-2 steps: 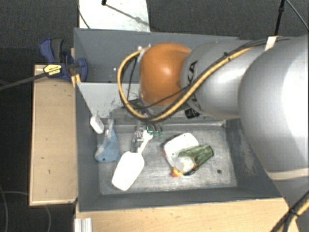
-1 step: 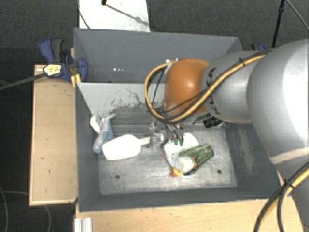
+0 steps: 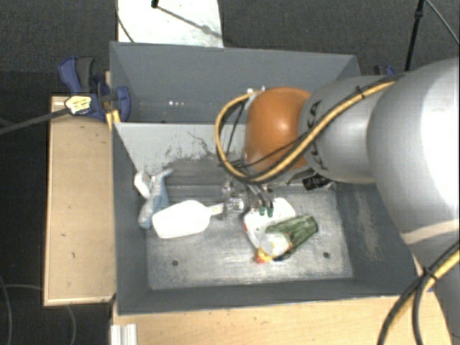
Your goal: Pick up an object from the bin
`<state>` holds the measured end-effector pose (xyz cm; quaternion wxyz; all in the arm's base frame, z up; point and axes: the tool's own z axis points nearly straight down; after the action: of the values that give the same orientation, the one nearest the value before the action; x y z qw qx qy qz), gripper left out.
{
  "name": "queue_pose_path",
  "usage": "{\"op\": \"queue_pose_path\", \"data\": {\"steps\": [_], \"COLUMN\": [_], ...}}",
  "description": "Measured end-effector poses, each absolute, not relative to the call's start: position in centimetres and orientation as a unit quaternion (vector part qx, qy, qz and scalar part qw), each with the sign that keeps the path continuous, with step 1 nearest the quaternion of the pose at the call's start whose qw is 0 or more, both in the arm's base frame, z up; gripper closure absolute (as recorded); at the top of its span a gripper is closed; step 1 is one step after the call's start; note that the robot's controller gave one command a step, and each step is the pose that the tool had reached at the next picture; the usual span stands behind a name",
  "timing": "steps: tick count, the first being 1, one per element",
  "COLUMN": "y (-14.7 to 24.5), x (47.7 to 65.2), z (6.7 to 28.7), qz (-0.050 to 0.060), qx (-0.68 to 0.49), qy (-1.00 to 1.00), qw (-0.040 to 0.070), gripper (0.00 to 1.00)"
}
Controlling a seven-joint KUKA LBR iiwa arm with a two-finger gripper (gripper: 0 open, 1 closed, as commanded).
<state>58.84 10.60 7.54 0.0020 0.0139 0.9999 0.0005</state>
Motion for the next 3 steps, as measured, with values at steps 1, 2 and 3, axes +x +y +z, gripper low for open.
{"op": "queue_pose_path", "data": {"steps": [1, 2, 3], "y": [10.5, 10.5, 11.6], "x": [58.8, 59.1, 59.3], "z": [7.5, 7.4, 7.3], "qz": [0.001, 0.001, -0.001], "qx": [0.017, 0.022, 0.027], "qy": [1.000, 1.000, 1.000], "qw": [0.003, 0.001, 0.003], "gripper": [1.00, 1.00, 1.00]}}
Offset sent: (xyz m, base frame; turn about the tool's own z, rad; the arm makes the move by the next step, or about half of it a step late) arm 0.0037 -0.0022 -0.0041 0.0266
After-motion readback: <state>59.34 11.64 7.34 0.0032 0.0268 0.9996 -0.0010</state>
